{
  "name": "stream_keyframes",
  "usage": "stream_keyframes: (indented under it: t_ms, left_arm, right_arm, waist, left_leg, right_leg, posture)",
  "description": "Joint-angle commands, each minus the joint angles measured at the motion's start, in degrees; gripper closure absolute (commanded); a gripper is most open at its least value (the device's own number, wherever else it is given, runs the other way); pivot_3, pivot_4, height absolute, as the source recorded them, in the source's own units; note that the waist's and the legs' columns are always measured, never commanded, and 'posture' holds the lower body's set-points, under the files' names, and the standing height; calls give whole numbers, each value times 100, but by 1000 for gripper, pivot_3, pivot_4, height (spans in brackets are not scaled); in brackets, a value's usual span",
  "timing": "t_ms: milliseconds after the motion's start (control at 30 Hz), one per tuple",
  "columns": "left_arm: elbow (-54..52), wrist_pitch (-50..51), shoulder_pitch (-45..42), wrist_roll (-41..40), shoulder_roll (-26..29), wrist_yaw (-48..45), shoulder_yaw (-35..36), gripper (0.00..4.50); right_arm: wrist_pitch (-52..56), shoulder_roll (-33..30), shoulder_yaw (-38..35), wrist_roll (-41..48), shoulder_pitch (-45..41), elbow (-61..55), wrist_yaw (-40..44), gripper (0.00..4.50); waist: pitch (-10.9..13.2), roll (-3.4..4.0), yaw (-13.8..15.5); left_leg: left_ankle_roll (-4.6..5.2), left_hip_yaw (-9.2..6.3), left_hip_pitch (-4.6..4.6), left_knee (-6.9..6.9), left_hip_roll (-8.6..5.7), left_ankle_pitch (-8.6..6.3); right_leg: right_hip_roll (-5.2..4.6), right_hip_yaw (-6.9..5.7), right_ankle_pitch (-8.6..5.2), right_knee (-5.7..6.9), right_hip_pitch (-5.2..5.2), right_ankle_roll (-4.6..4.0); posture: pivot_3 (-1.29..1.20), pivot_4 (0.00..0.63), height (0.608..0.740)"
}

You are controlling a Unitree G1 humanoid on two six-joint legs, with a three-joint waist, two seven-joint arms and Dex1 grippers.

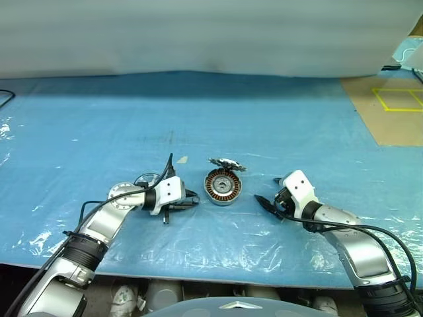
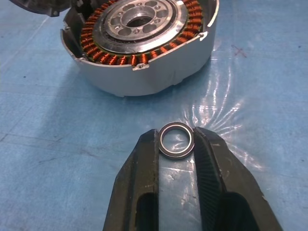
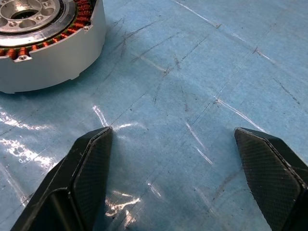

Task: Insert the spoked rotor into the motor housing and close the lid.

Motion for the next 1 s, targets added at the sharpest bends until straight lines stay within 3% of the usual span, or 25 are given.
stream_keyframes:
  t_ms: [33, 267, 467, 600, 1000]
  left_arm:
    - [294, 25, 25, 292, -19, 143, -109, 3815]
    - [-303, 195, 144, -126, 149, -210, 65, 3815]
    - [-2057, 1790, 7, -1665, 1020, -1271, 609, 3815]
    - [-2538, 2758, -393, -2417, 1353, -1595, 819, 3815]
    - [-1387, 1901, -893, -1065, 15, -680, -156, 3815]
  right_arm:
    - [-46, -11, -25, -19, -58, -52, -13, 275]
    - [-46, -15, -54, -31, 0, -86, -39, 275]
    - [-100, 2, -119, 27, 45, -95, -24, 275]
    - [-437, 105, -135, 201, 36, -57, 132, 275]
    - [-2025, 286, -615, 825, 1387, -272, 819, 275]
  waist:
    - [0, 0, 2]
    - [1, -2, 3]
    - [4, -6, -6]
    - [4, -4, -3]
    - [5, -5, 2]
  left_leg:
    - [0, 0, 6, 0, 0, 0]
    - [4, 0, 29, -7, 1, -2]
    - [-1, 4, -31, -19, 1, 1]
    - [-2, 3, -39, -16, -3, 1]
    - [-1, 2, -53, -10, -2, 1]
  right_leg:
    - [-3, 1, 0, 0, 6, 1]
    - [-8, 2, -12, -5, 24, 23]
    - [9, -2, -2, -6, -42, -2]
    - [8, -3, -2, -6, -46, -3]
    - [5, -8, -1, -13, -47, 0]
  posture:
    - [0, 150, 740]
    - [0, 150, 740]
    - [0, 150, 740]
    - [0, 150, 740]
    - [0, 150, 740]
